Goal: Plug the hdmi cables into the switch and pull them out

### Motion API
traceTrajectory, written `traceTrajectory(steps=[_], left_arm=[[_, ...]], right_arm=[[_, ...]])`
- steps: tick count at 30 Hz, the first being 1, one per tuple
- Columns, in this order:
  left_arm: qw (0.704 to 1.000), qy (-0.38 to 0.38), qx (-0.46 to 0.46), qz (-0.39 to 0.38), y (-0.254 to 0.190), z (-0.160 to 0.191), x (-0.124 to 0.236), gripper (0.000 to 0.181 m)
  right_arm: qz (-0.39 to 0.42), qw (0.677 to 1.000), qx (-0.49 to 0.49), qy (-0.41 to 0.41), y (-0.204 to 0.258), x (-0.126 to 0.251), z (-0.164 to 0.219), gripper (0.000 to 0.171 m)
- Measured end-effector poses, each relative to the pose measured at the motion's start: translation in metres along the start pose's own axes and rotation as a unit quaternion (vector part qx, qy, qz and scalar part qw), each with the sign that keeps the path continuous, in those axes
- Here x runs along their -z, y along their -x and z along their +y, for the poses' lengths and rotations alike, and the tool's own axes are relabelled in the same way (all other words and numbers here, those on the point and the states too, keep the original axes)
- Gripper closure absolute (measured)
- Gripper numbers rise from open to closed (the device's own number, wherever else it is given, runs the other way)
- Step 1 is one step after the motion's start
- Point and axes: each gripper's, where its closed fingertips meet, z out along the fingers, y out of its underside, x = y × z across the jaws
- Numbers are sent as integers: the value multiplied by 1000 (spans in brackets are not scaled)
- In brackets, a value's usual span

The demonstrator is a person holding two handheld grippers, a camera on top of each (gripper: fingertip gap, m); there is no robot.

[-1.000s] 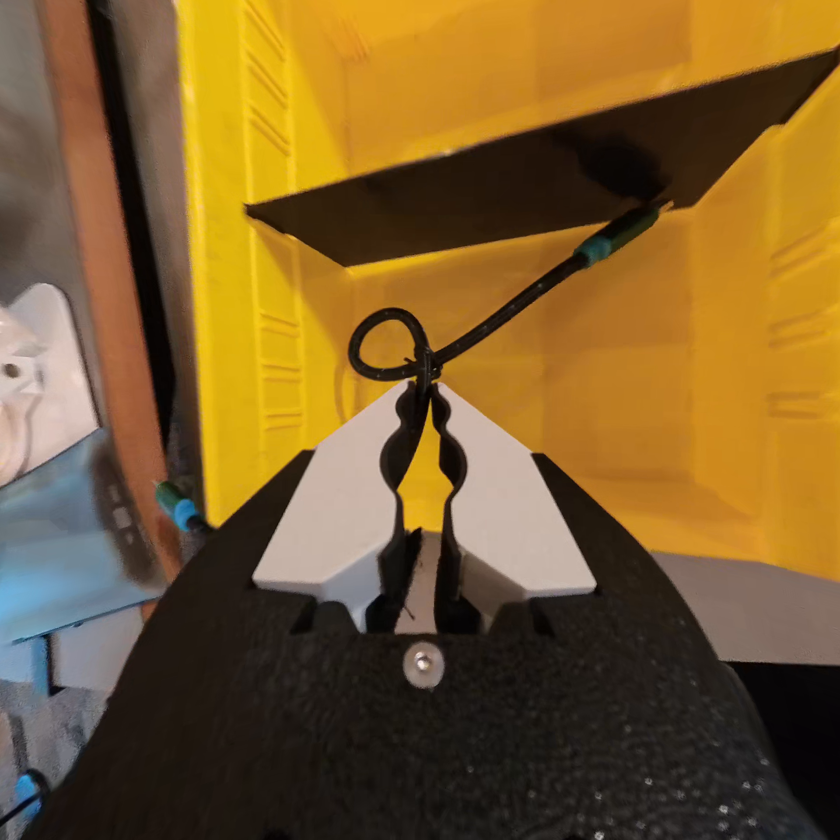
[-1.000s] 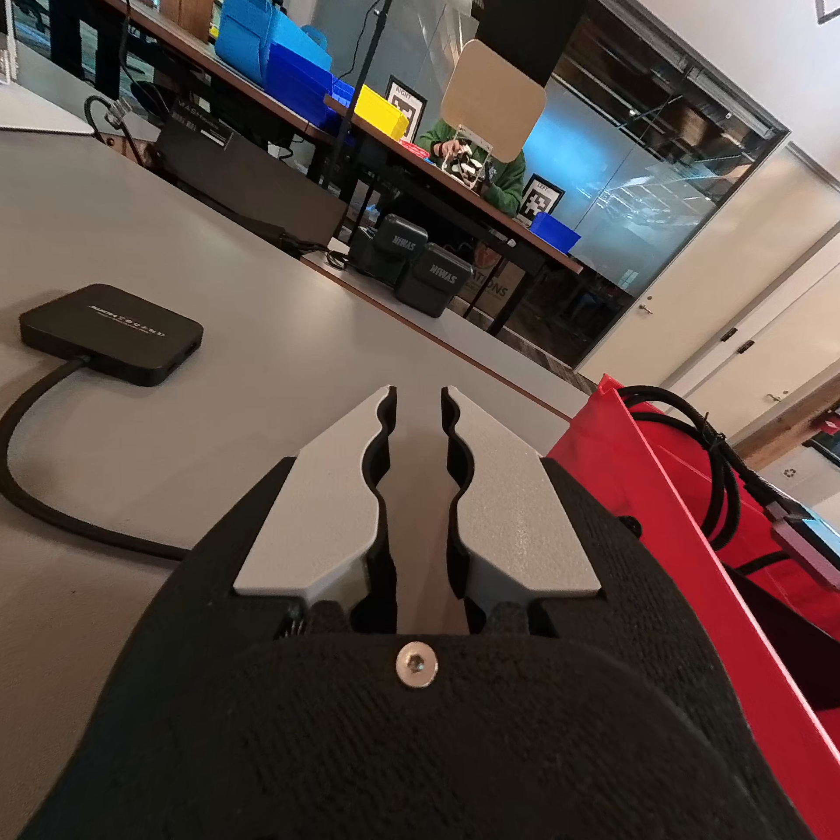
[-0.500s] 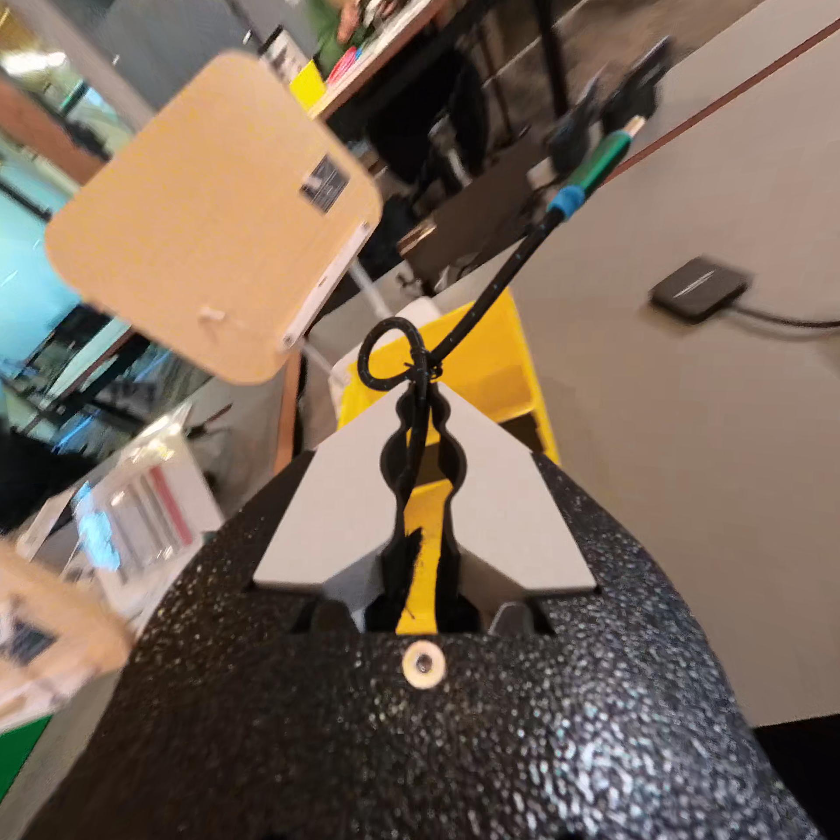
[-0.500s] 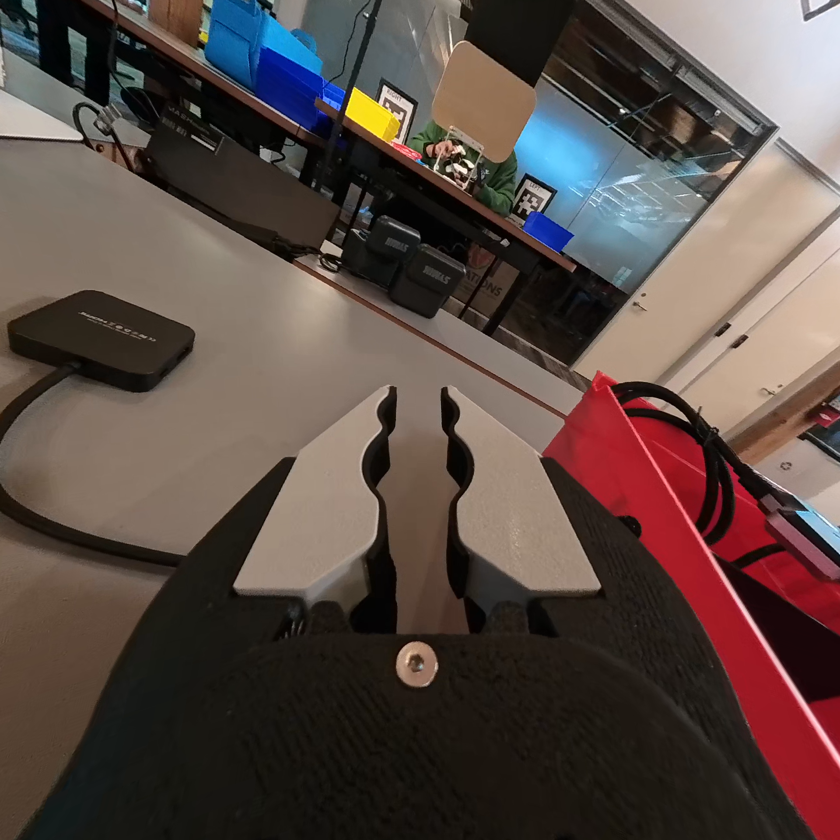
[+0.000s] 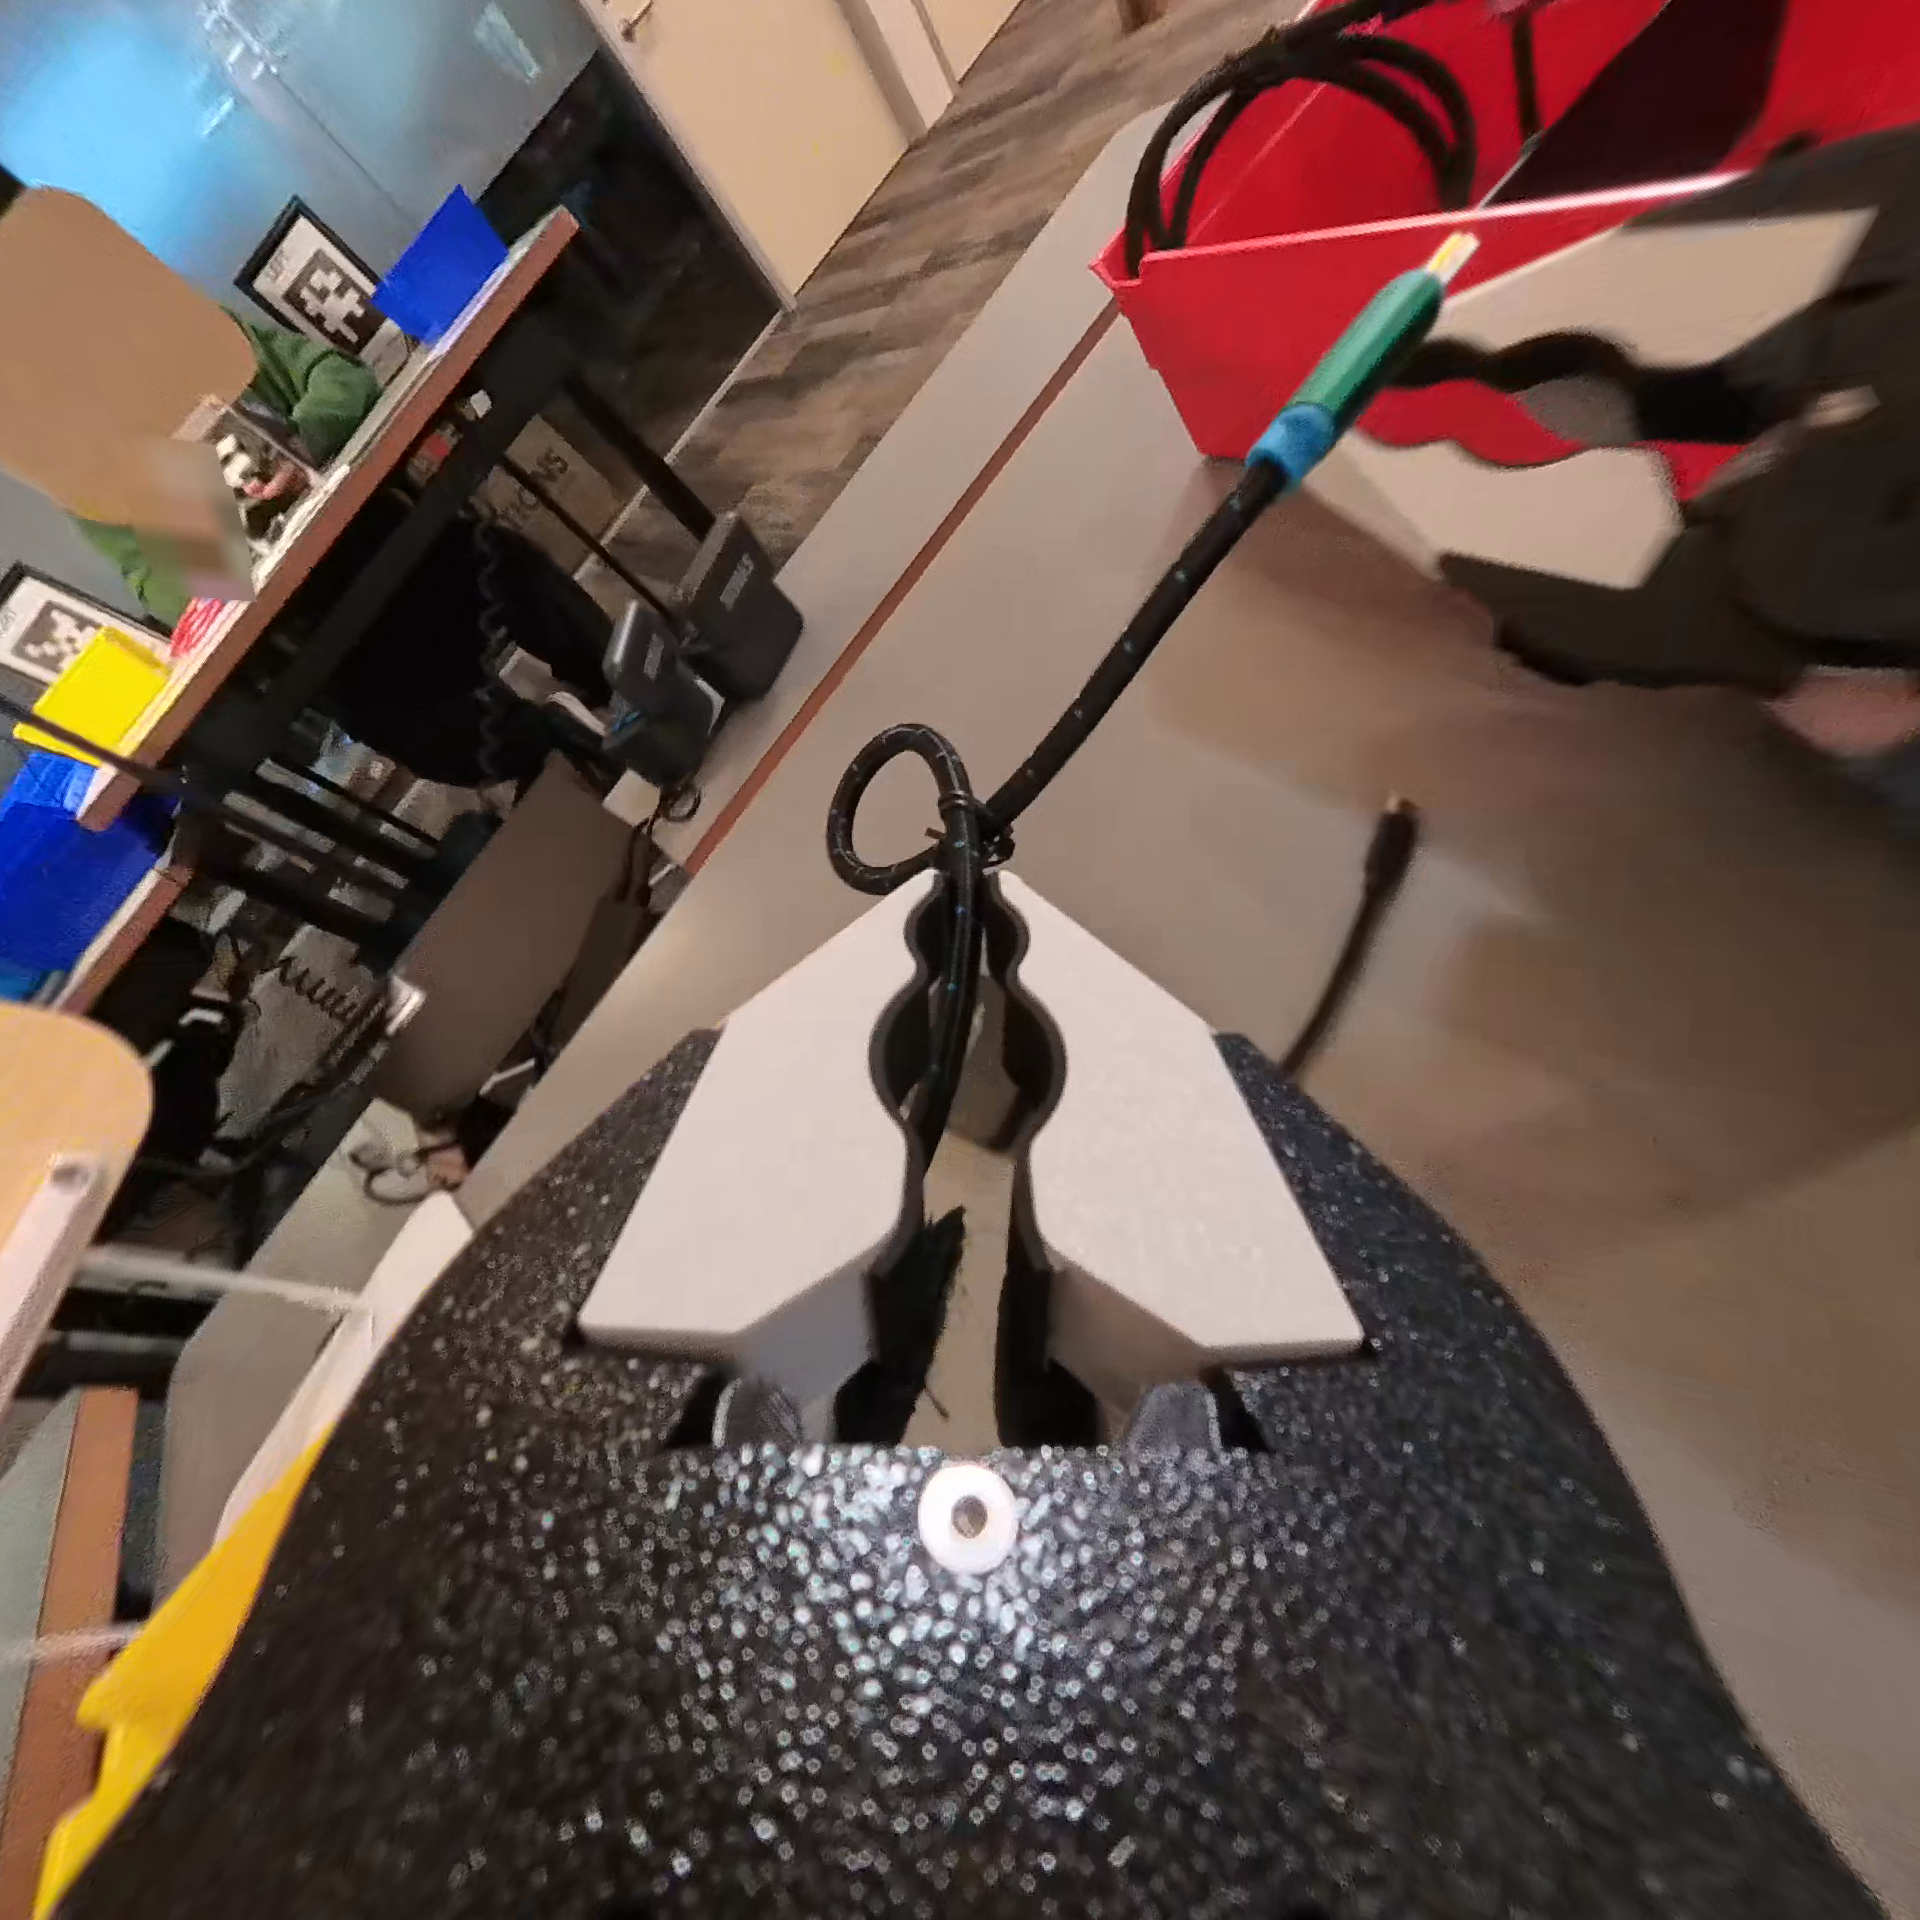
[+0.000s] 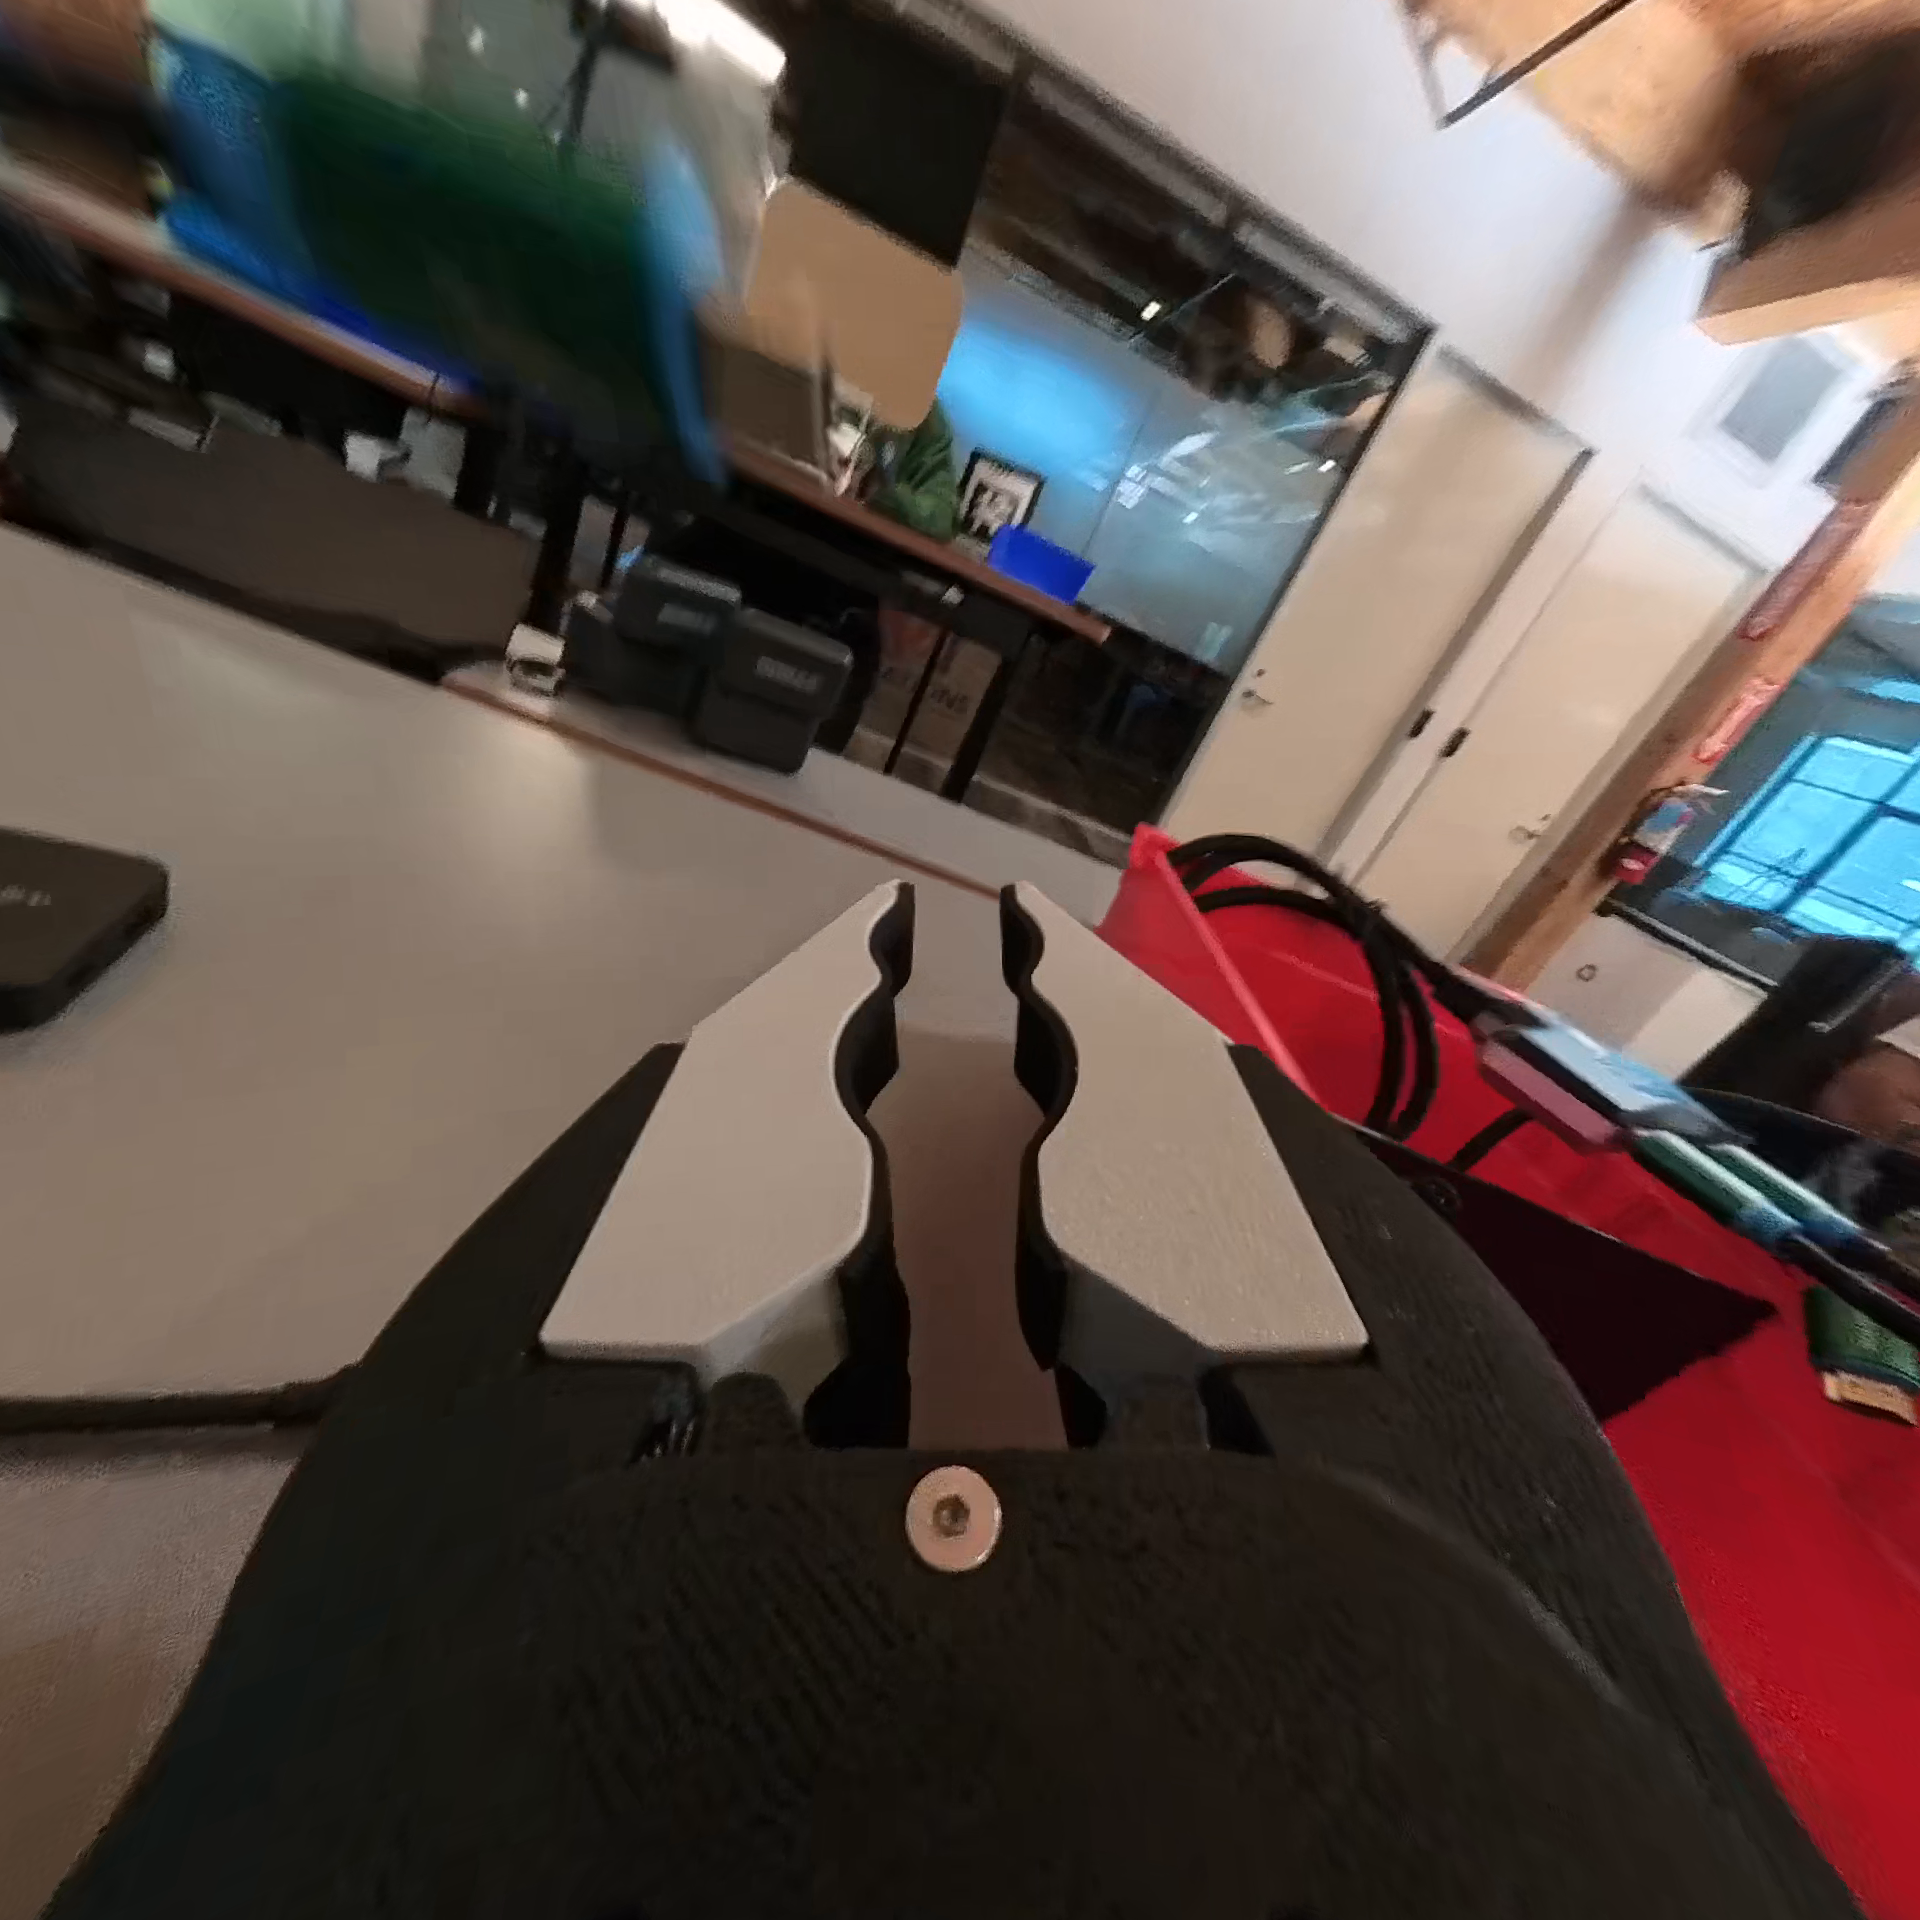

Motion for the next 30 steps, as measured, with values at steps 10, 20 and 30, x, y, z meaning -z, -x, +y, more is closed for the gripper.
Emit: traceTrajectory(steps=[10,20,30], left_arm=[[998,10,5,55,-24,2,-128,177],[998,23,13,60,-36,10,-161,177],[999,-1,41,36,-30,12,-164,144]], right_arm=[[54,992,13,-117,-16,17,-40,159],[38,992,12,-116,-9,16,-39,160],[21,993,17,-111,-1,14,-37,159]])
